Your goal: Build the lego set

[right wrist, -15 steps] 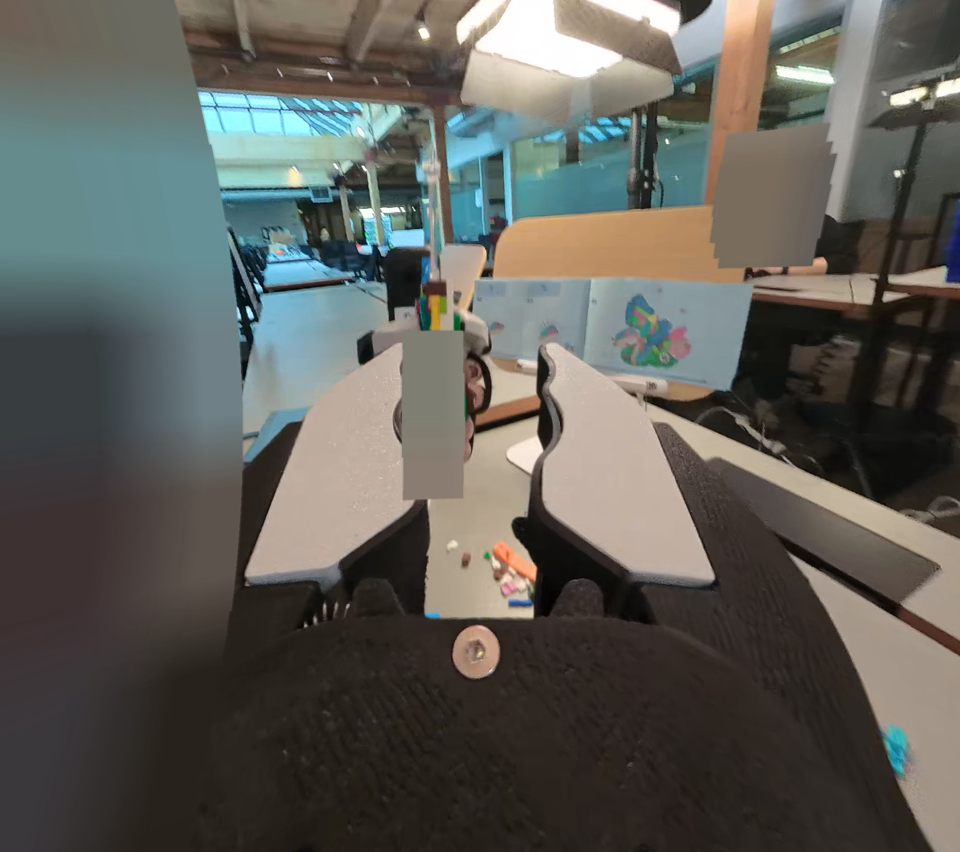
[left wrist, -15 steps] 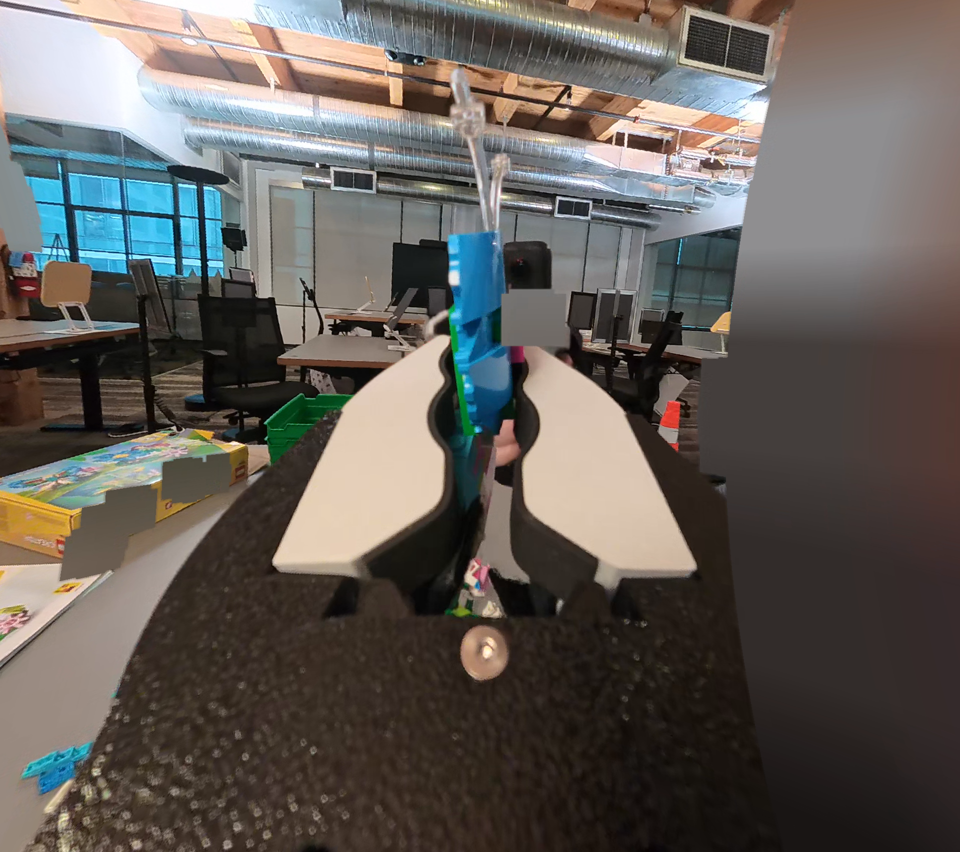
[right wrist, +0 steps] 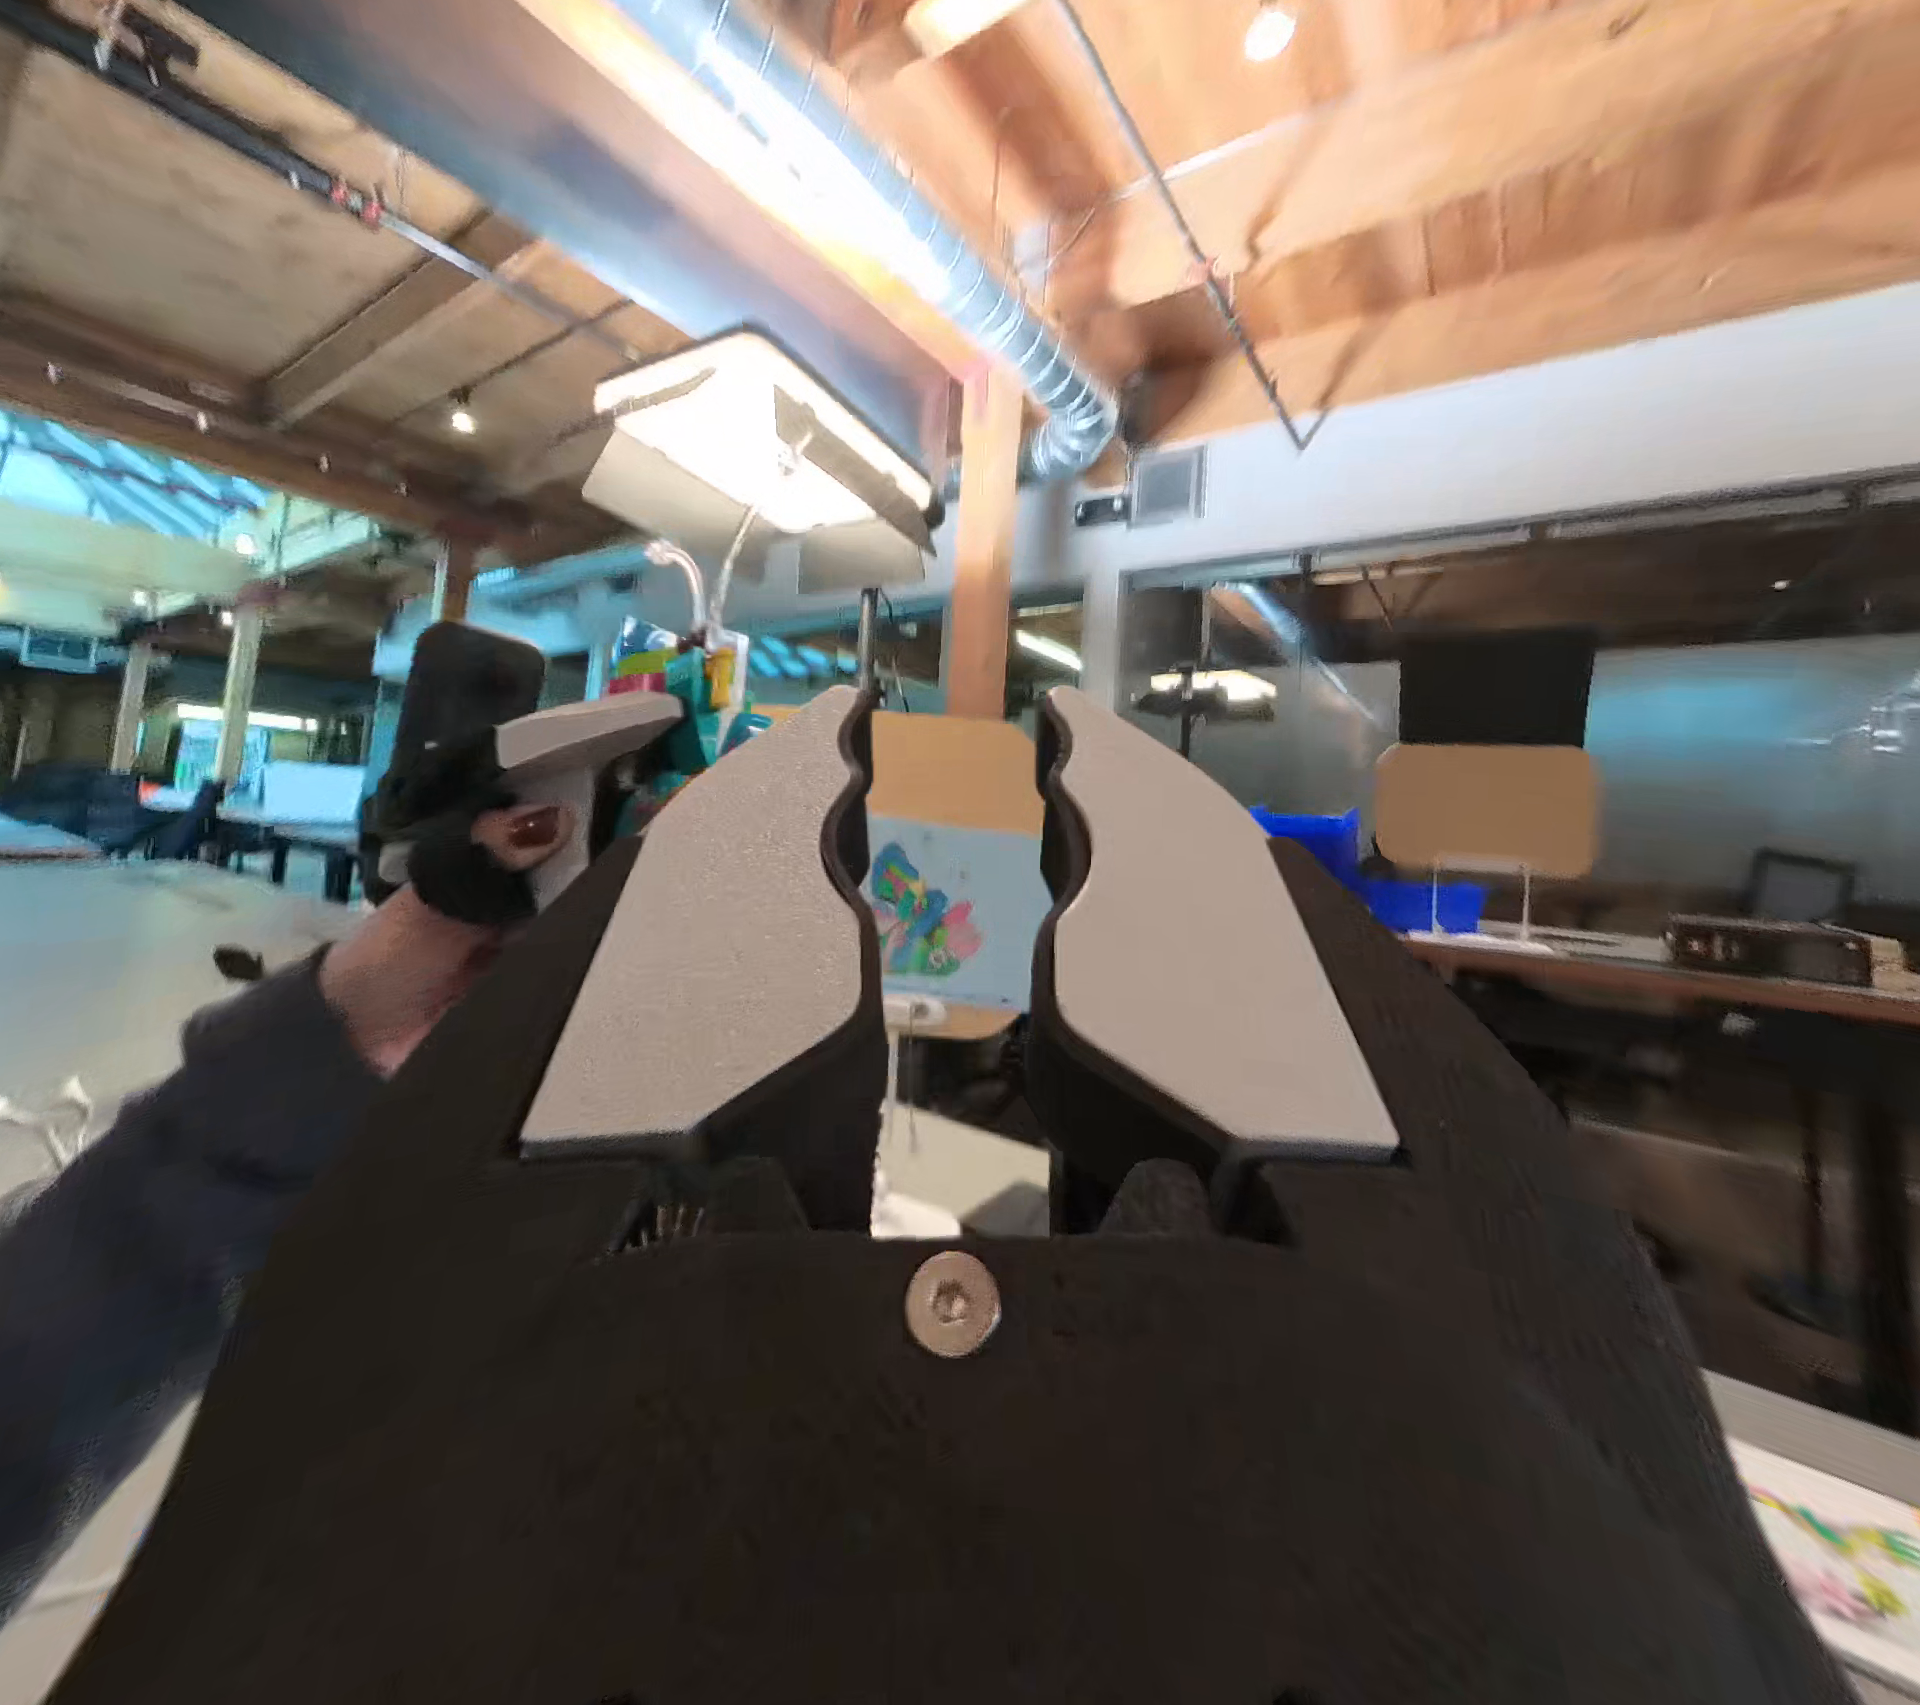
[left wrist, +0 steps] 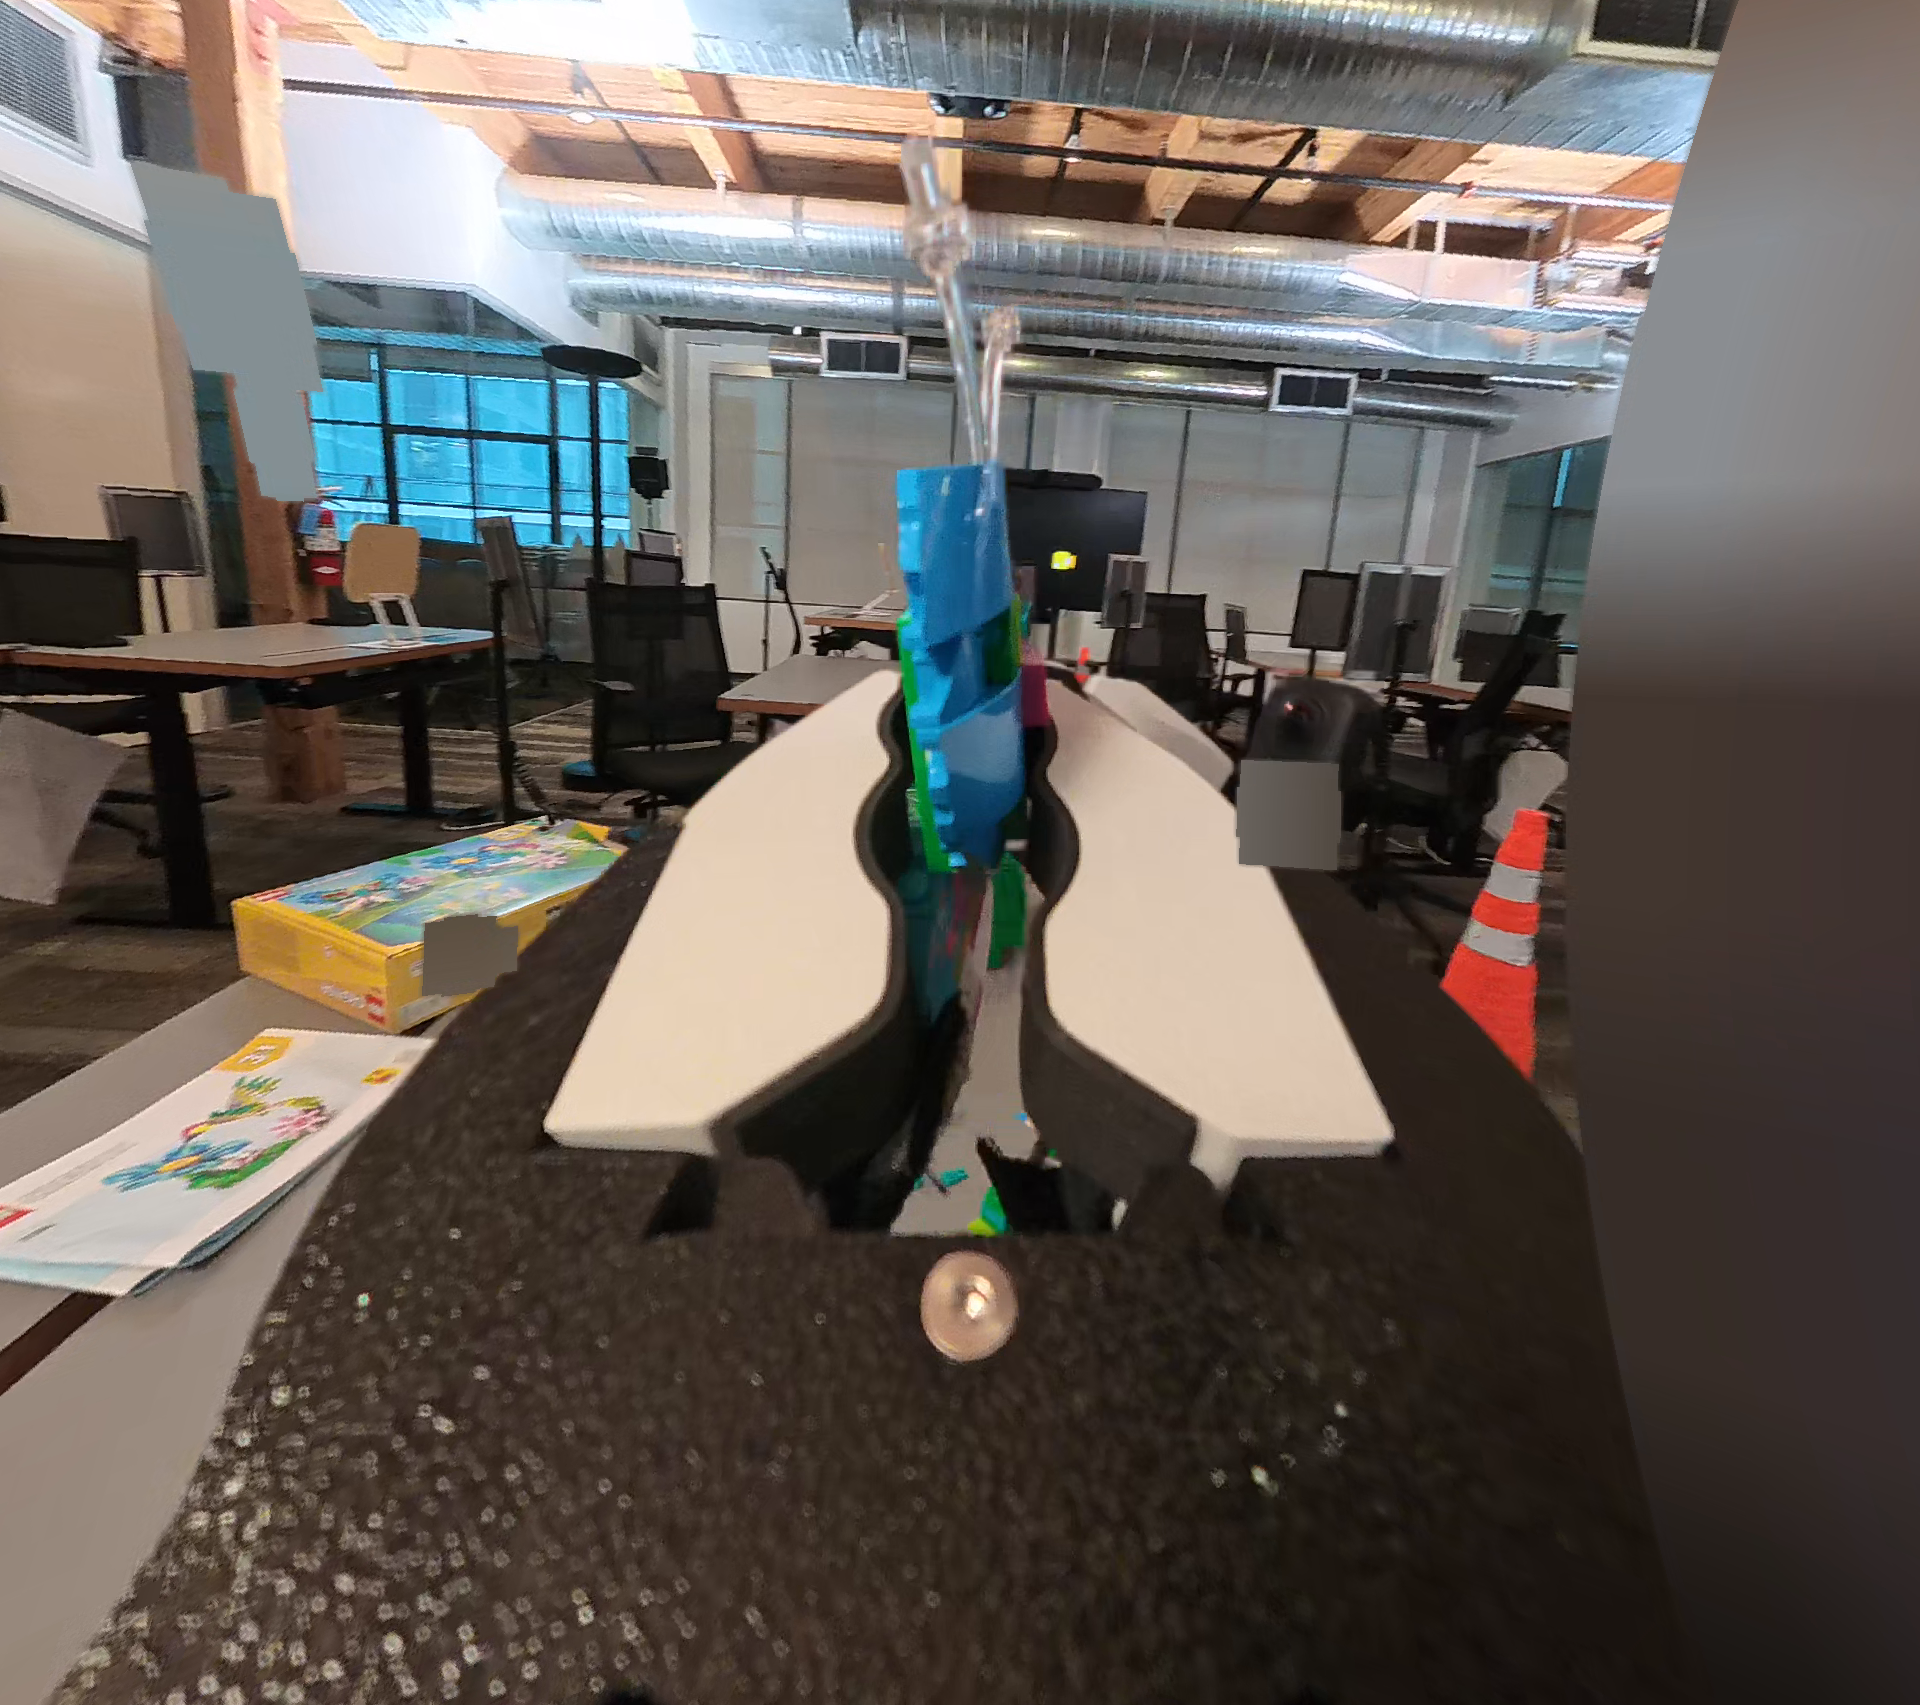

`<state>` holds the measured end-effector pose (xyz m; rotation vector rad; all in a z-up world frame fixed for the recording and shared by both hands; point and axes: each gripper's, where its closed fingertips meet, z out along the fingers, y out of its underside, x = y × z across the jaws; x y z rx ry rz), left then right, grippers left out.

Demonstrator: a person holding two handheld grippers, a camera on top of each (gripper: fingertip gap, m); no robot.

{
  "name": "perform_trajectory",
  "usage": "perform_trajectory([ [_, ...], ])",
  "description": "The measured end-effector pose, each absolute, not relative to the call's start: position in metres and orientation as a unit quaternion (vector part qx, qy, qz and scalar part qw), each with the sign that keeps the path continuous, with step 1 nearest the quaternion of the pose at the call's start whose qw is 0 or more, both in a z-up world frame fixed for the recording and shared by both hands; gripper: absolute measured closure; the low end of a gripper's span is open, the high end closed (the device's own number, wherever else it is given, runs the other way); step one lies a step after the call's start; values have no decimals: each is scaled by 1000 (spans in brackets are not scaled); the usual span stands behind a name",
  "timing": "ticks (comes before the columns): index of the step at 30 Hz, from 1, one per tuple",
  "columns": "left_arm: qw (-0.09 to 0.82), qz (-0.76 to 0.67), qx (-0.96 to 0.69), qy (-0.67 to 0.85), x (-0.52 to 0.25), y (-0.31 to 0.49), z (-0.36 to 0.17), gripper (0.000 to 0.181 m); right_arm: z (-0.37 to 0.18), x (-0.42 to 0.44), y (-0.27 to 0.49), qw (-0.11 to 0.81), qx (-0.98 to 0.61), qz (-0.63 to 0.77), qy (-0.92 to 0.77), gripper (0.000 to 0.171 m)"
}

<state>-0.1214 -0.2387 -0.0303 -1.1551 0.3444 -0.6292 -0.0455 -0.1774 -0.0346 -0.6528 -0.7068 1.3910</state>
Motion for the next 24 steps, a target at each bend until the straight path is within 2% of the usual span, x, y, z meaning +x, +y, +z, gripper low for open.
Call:
perform_trajectory([
  [5, 787, -275, -531, 151, -129, -243, -28, 163, -38, -36, -182, 721, -253, 578, -286, 146],
  [9, 789, -274, -531, 144, -133, -243, -28, 162, -36, -26, -185, 715, -252, 592, -271, 145],
  [15, 786, -268, -537, 145, -132, -241, -30, 162, -5, 21, -236, 781, -244, 527, -229, 112],
  [16, 786, -268, -539, 145, -132, -240, -30, 163, -1, 26, -249, 787, -238, 522, -227, 102],
  [20, 781, -268, -544, 147, -129, -239, -32, 162, 3, 38, -265, 801, -242, 499, -226, 100],
  [24, 777, -265, -550, 153, -127, -240, -32, 162, -15, 38, -246, 766, -279, 522, -251, 99],
])
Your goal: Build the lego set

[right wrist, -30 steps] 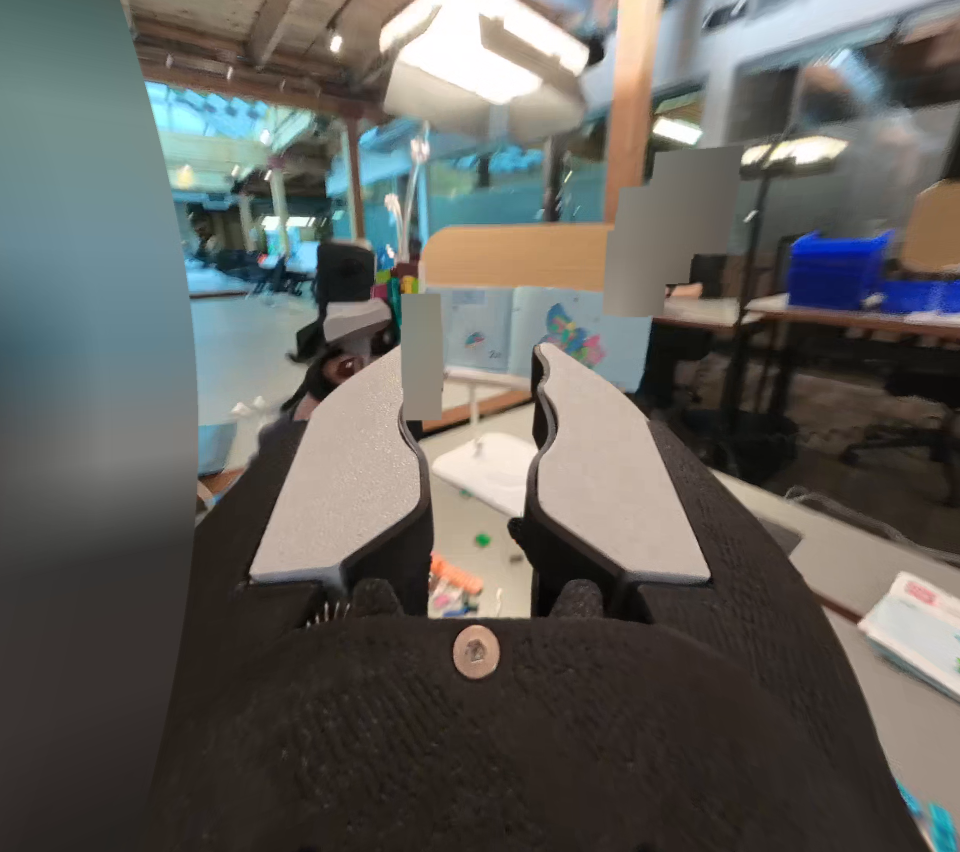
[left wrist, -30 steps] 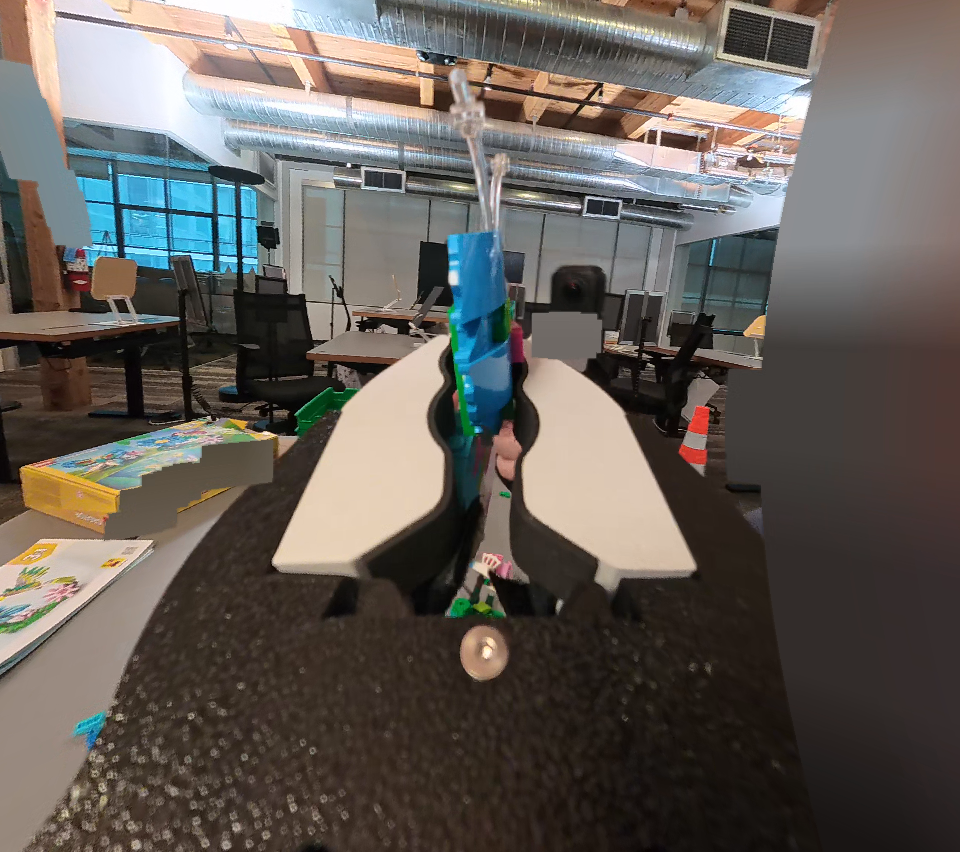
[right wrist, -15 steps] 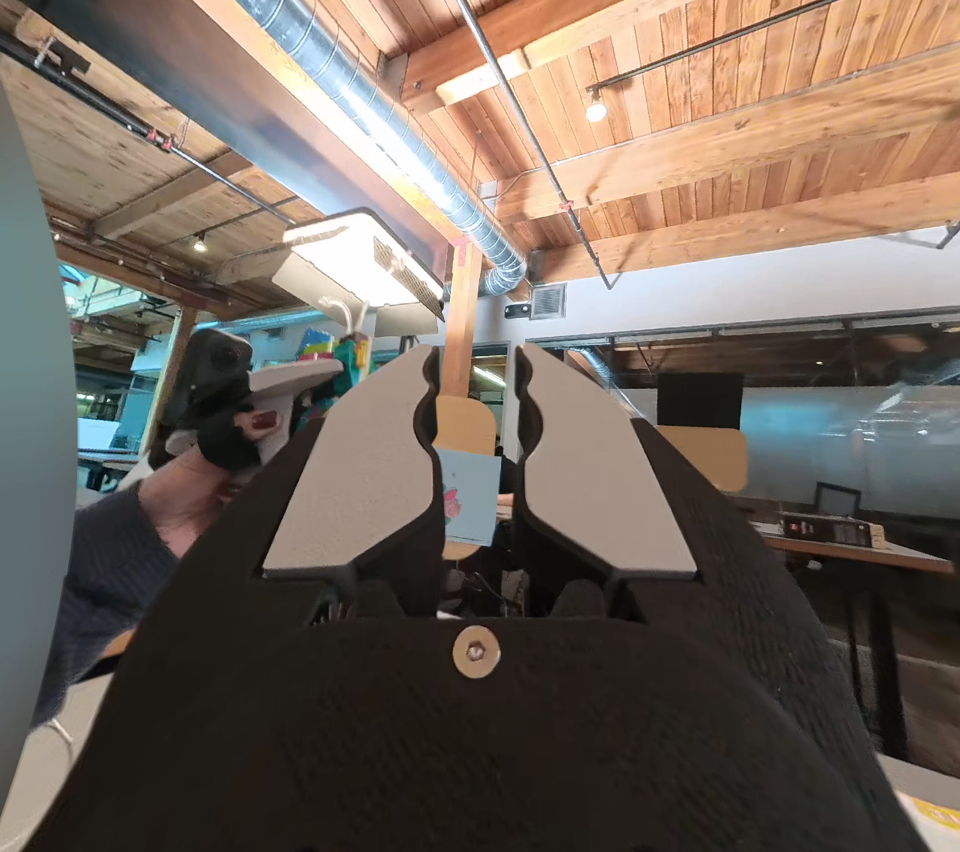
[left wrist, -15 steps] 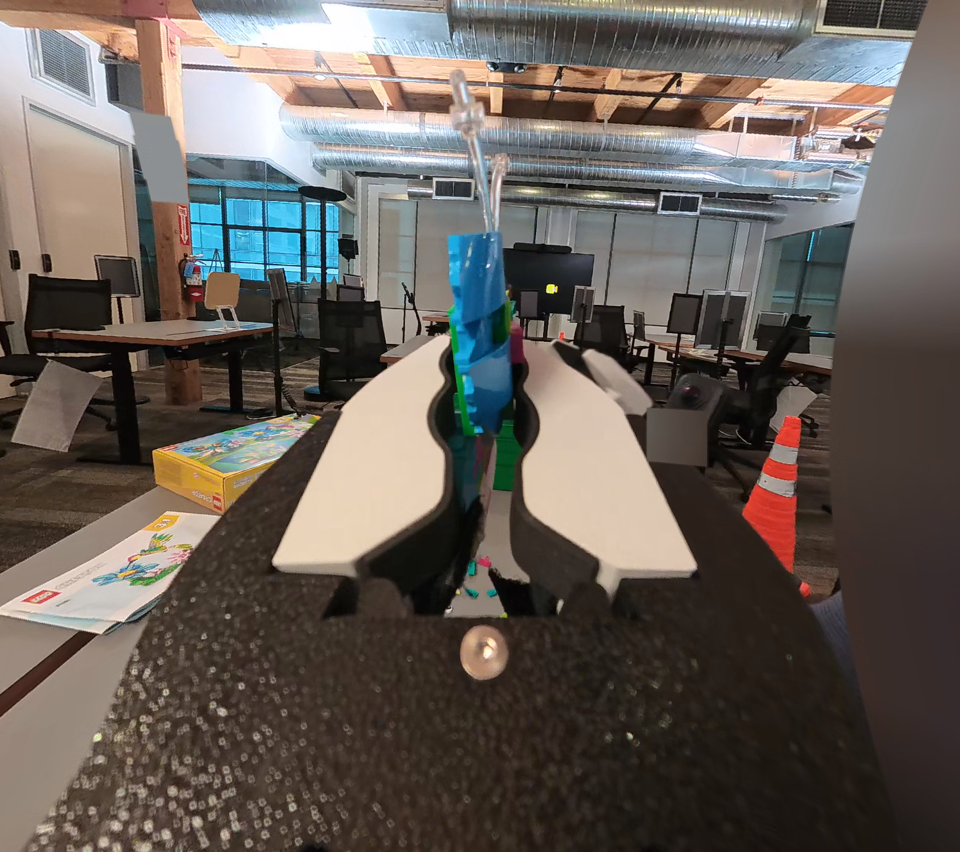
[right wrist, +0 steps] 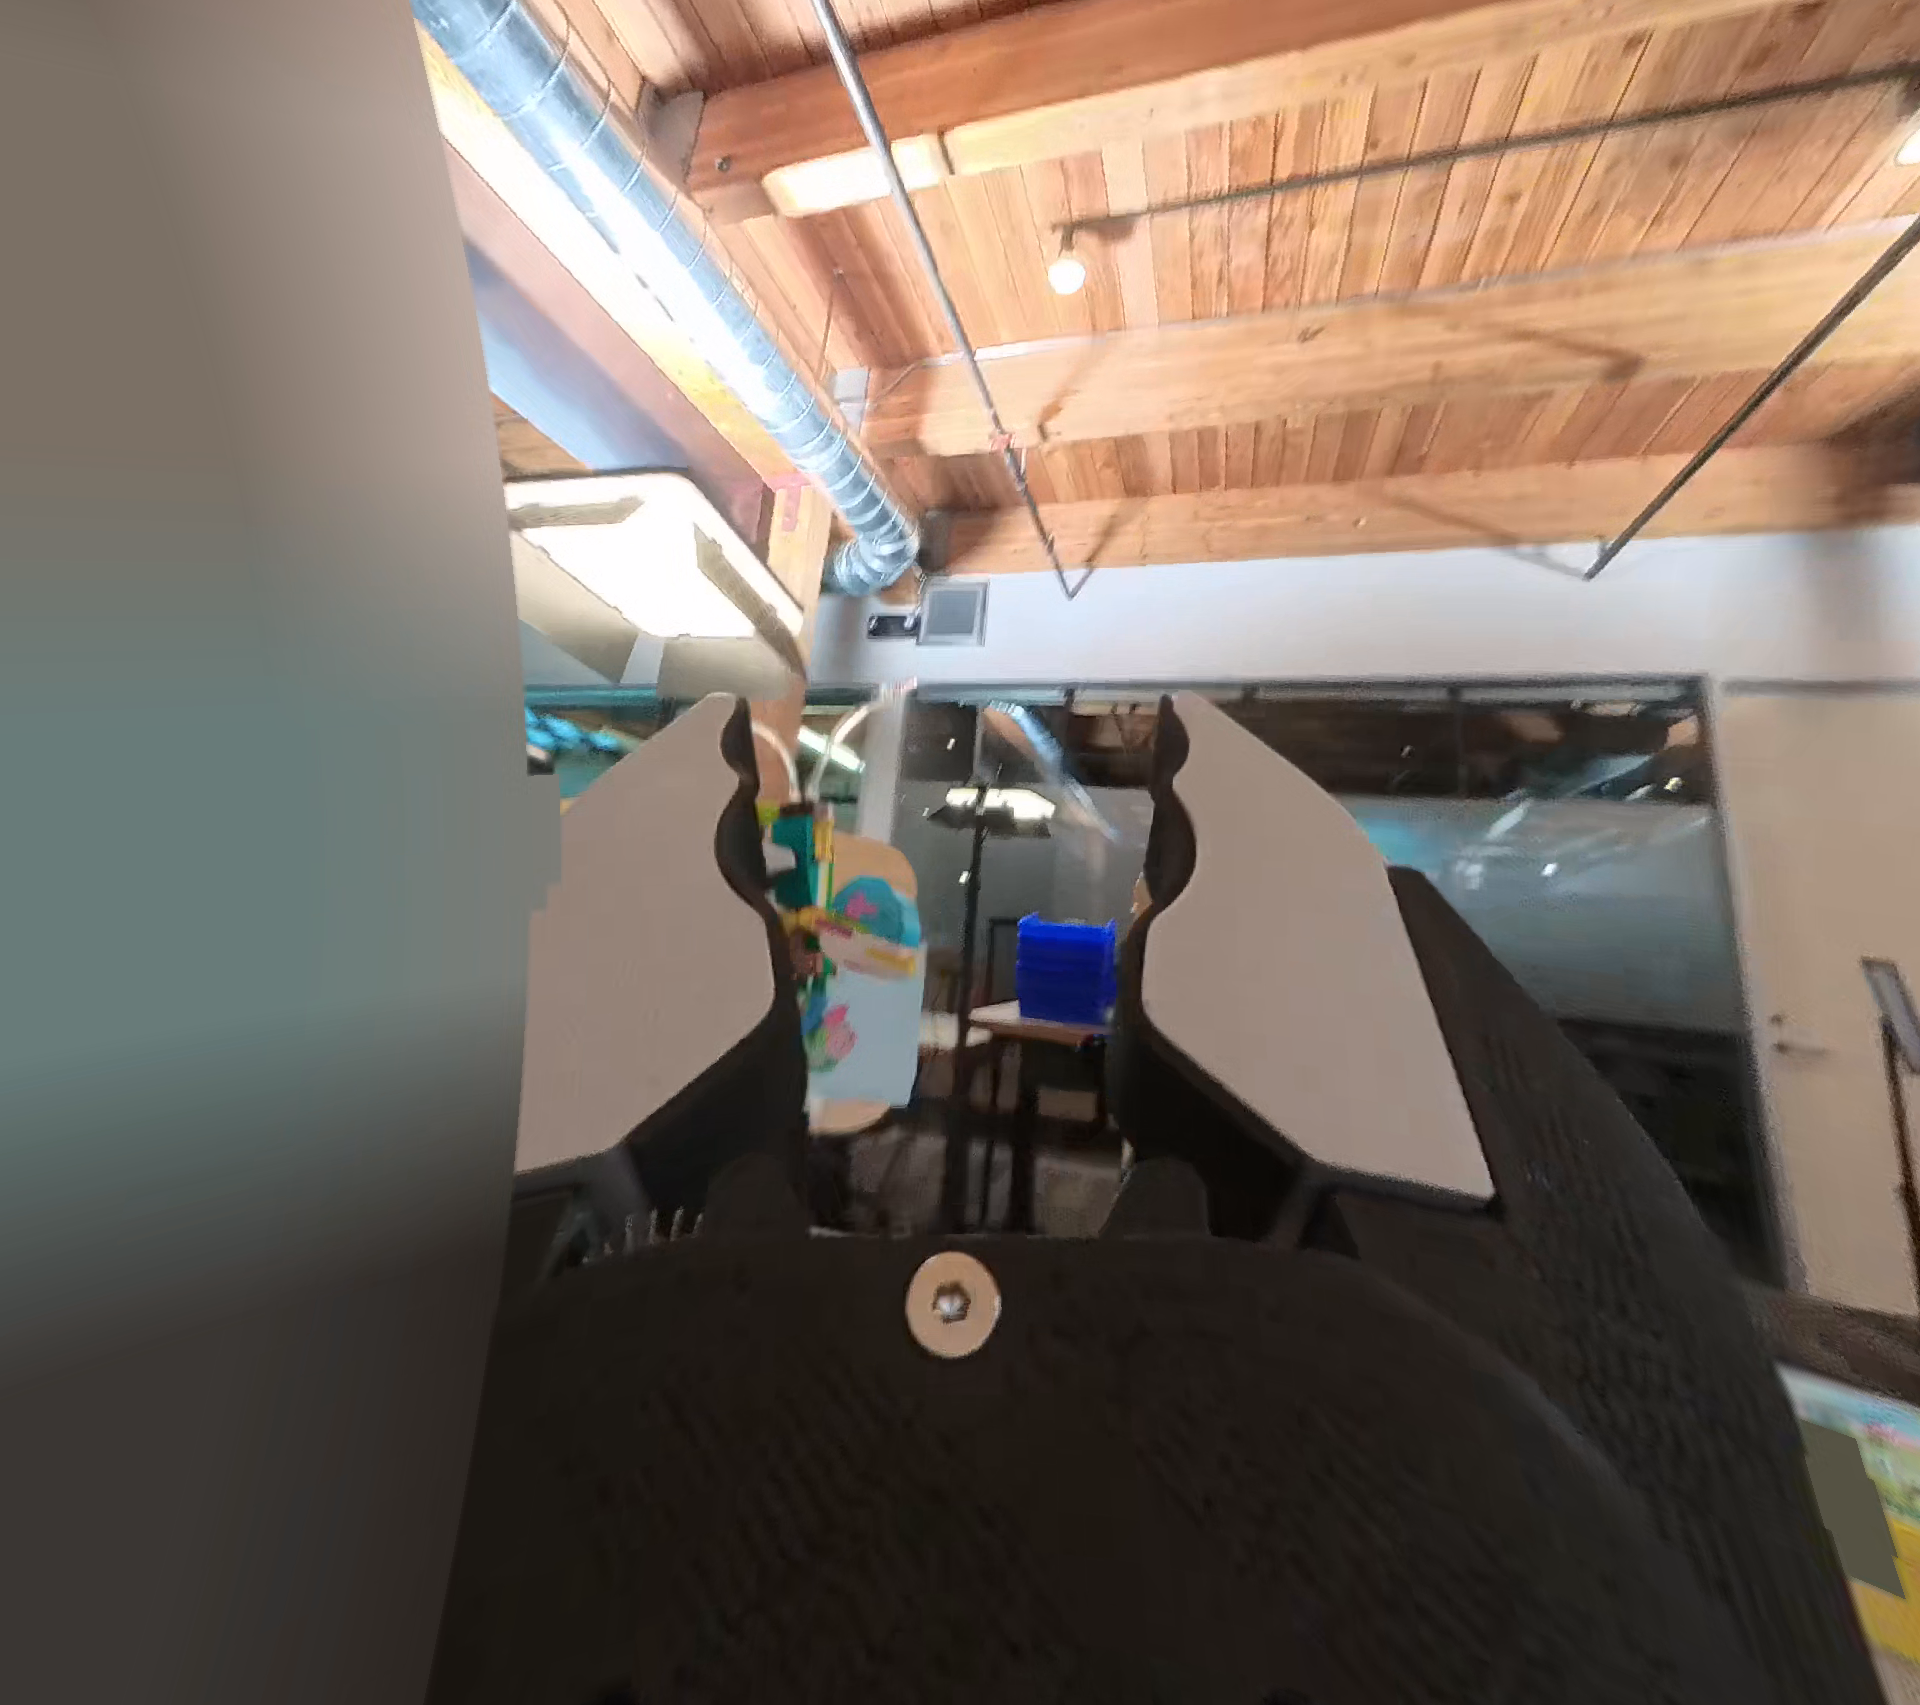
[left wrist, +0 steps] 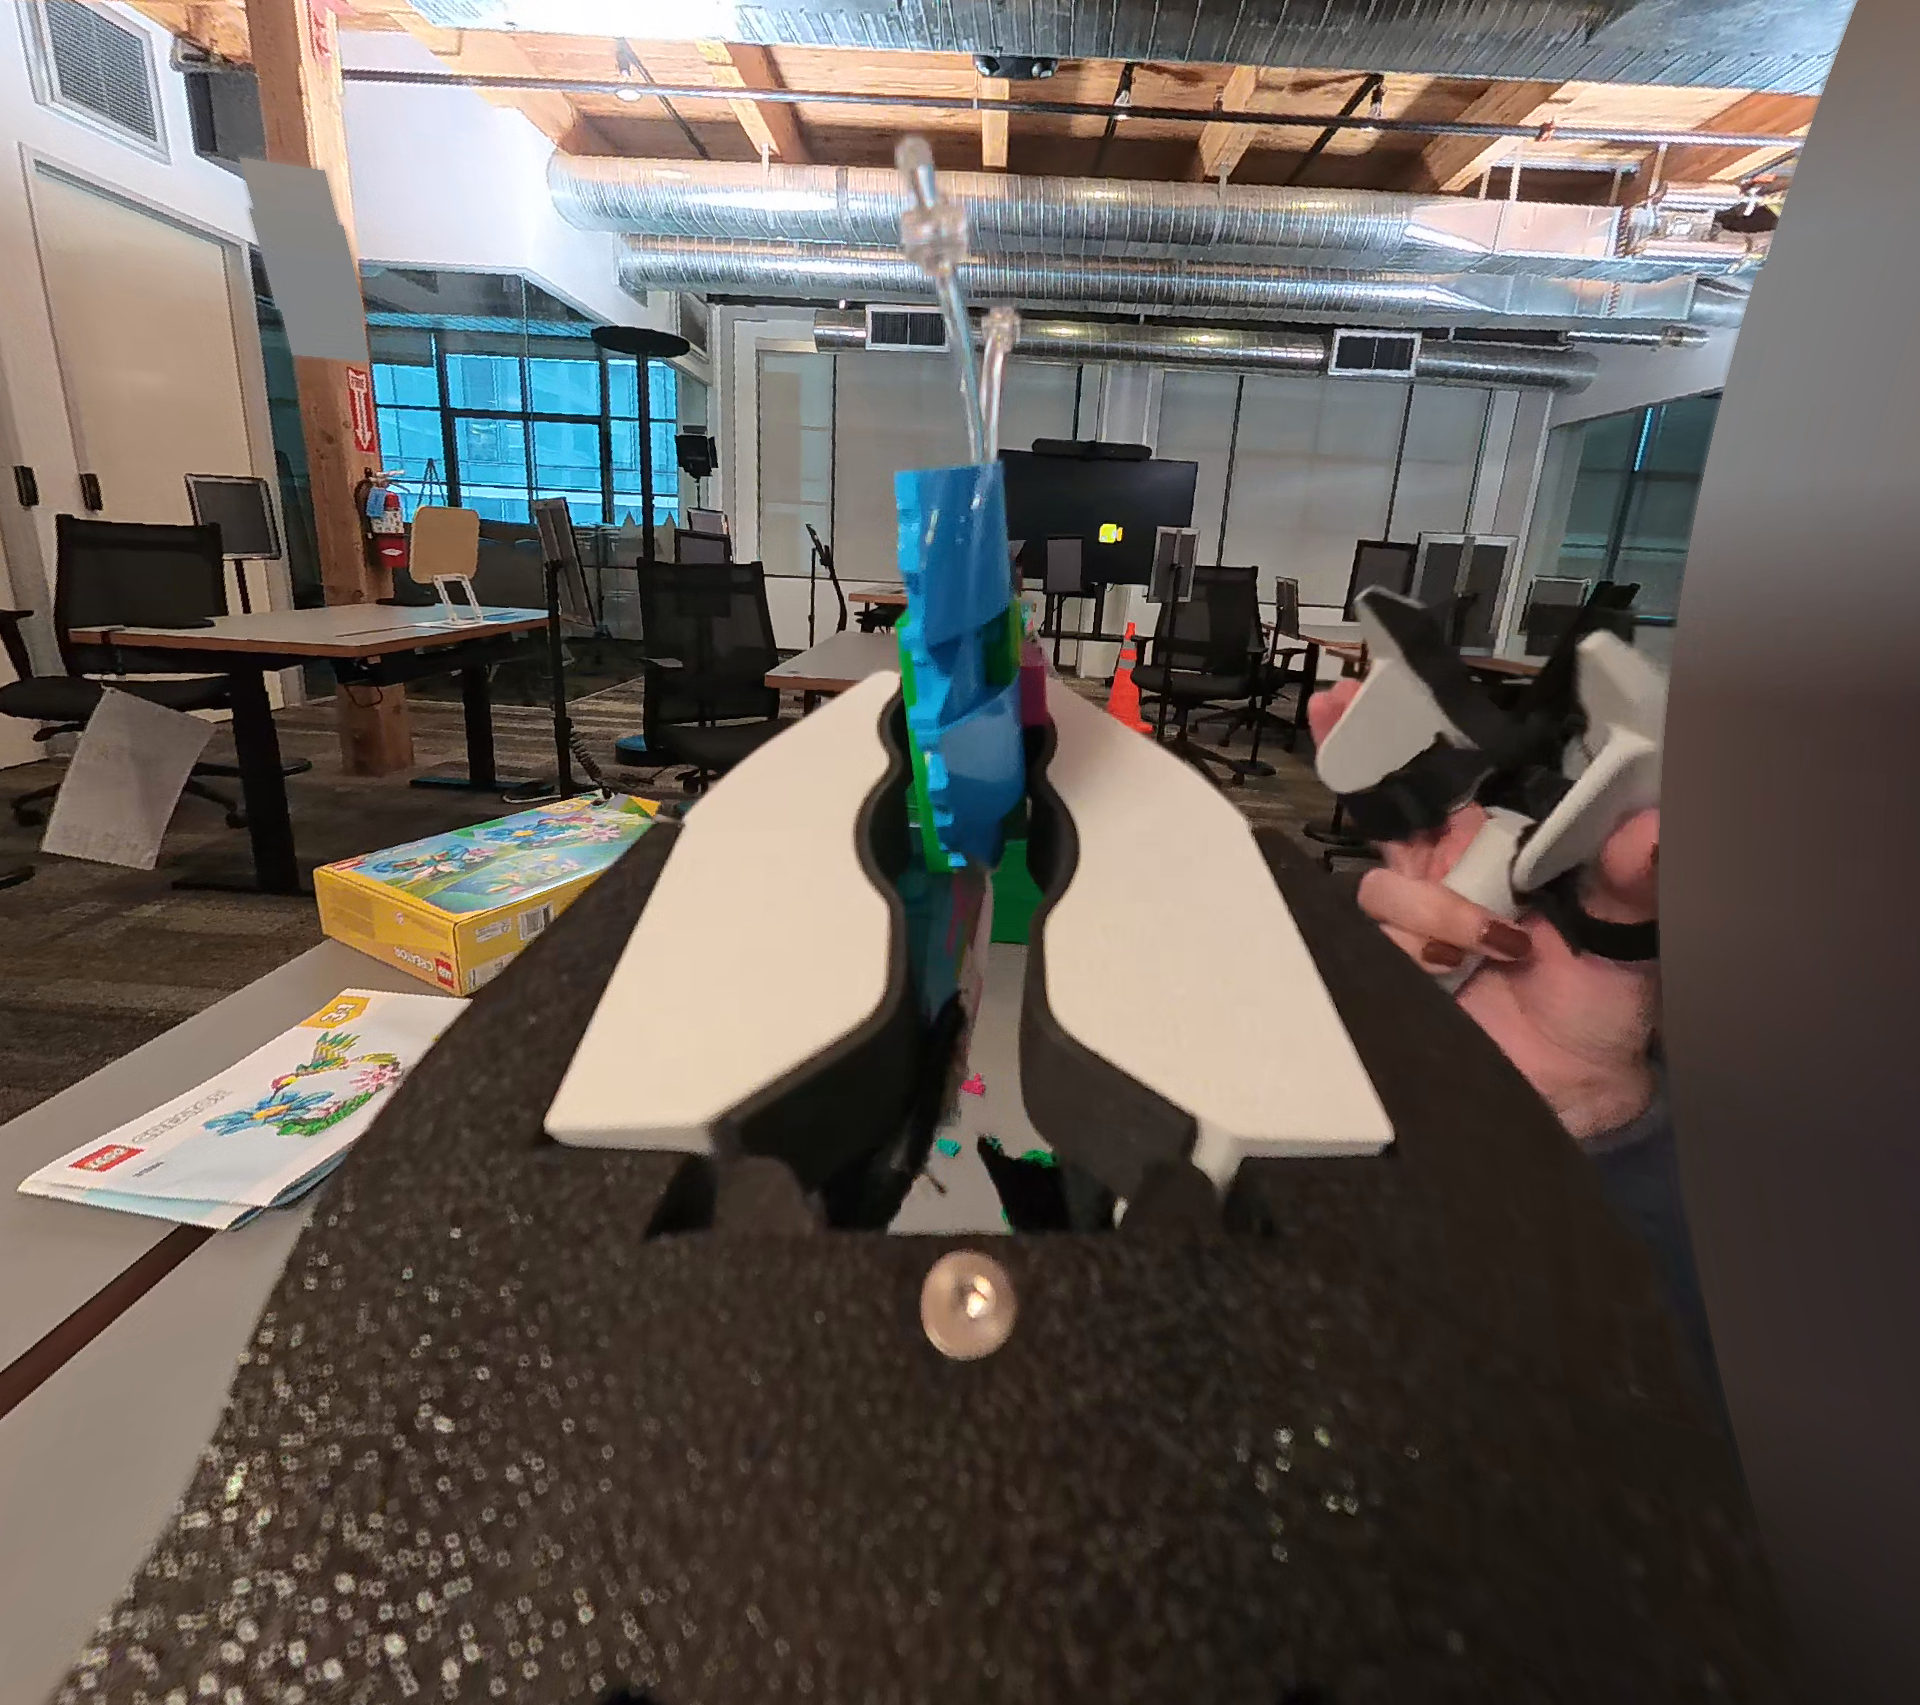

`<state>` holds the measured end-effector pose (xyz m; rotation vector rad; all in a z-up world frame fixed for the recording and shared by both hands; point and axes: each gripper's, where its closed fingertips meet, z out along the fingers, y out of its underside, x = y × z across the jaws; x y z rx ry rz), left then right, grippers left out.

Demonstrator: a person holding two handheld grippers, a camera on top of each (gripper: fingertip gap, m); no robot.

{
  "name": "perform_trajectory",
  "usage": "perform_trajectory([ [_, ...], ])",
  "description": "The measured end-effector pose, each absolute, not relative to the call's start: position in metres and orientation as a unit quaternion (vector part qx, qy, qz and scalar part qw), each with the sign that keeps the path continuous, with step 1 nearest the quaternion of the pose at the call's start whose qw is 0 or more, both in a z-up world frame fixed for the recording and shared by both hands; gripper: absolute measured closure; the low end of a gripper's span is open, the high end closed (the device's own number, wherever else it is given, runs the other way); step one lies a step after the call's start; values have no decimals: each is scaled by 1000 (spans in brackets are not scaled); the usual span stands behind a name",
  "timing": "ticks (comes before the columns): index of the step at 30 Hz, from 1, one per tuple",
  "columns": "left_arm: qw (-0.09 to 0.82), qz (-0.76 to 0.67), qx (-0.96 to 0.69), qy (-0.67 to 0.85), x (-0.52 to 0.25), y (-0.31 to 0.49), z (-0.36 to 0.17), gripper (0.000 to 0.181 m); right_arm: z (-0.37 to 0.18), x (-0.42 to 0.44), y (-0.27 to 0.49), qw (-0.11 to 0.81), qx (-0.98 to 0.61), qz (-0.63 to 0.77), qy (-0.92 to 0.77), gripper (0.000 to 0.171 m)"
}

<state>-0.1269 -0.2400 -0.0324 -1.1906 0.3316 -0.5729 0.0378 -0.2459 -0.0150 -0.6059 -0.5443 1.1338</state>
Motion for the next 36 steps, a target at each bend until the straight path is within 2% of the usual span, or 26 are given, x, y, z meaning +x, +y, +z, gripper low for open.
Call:
perform_trajectory([
  [8, 736, -309, -580, 165, -107, -240, -46, 162, -59, 5, -225, 650, -350, 554, -385, 131],
  [14, 729, -291, -604, 137, -85, -243, -60, 162, -72, -40, -225, 595, -359, 555, -457, 130],
  [19, 735, -301, -595, 119, -76, -252, -67, 163, -80, -42, -223, 565, -364, 590, -448, 143],
  [27, 741, -307, -591, 88, -73, -255, -87, 162, -93, -41, -241, 462, -347, 665, -473, 145],
  [28, 742, -309, -590, 84, -74, -256, -88, 163, -97, -43, -243, 455, -349, 663, -482, 146],
  [30, 744, -316, -584, 78, -74, -259, -89, 163, -106, -47, -244, 461, -356, 646, -493, 161],
  [33, 746, -310, -586, 71, -74, -262, -92, 162, -110, -44, -246, 462, -351, 648, -494, 160],
  [35, 745, -304, -589, 68, -70, -267, -95, 162, -116, -33, -248, 461, -350, 633, -514, 140],
  [36, 743, -294, -597, 69, -69, -271, -100, 162, -125, -24, -250, 456, -345, 617, -540, 137],
])
